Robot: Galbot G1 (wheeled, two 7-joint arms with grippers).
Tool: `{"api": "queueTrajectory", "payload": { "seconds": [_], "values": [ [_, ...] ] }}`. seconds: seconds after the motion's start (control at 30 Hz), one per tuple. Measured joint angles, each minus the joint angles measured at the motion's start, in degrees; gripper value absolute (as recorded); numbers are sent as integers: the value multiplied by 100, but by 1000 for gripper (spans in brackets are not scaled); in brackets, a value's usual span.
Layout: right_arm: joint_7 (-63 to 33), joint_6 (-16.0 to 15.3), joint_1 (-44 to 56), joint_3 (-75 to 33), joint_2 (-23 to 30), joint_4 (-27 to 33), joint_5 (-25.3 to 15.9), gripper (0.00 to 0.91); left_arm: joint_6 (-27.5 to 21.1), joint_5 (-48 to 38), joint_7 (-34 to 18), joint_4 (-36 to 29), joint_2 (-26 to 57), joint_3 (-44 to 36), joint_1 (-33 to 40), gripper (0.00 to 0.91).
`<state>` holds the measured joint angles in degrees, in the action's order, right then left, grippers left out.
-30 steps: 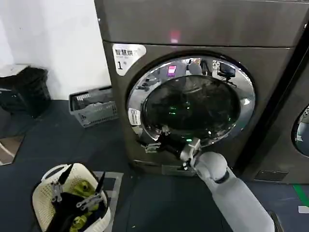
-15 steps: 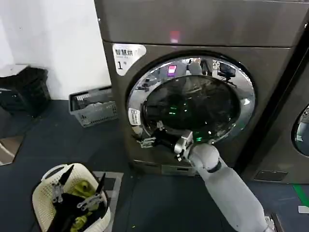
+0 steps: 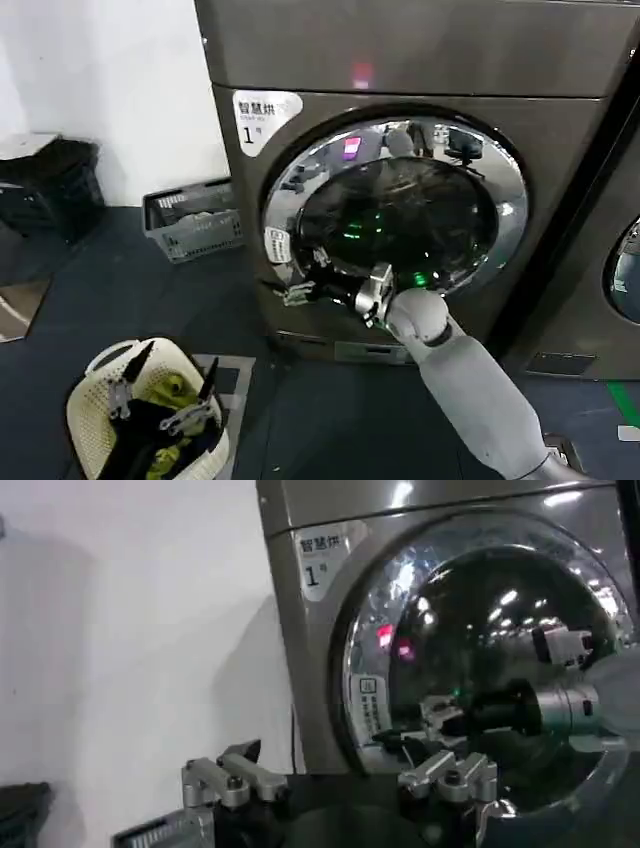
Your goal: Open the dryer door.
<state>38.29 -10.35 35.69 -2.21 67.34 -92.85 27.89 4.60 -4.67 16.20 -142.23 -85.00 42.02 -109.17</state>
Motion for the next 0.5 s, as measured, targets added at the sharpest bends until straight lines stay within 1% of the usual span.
{"api": "queueTrajectory", "payload": {
  "seconds": [0.3,0.5],
  "values": [
    [1006,-12,344,-229,-316,-314,-5,907,-84,-147,-66,108,66,105,124,907],
    [1703,31,592,-428,-518,-535,136,907,-154,-644,-58,242,229,417,331,907]
  ]
}}
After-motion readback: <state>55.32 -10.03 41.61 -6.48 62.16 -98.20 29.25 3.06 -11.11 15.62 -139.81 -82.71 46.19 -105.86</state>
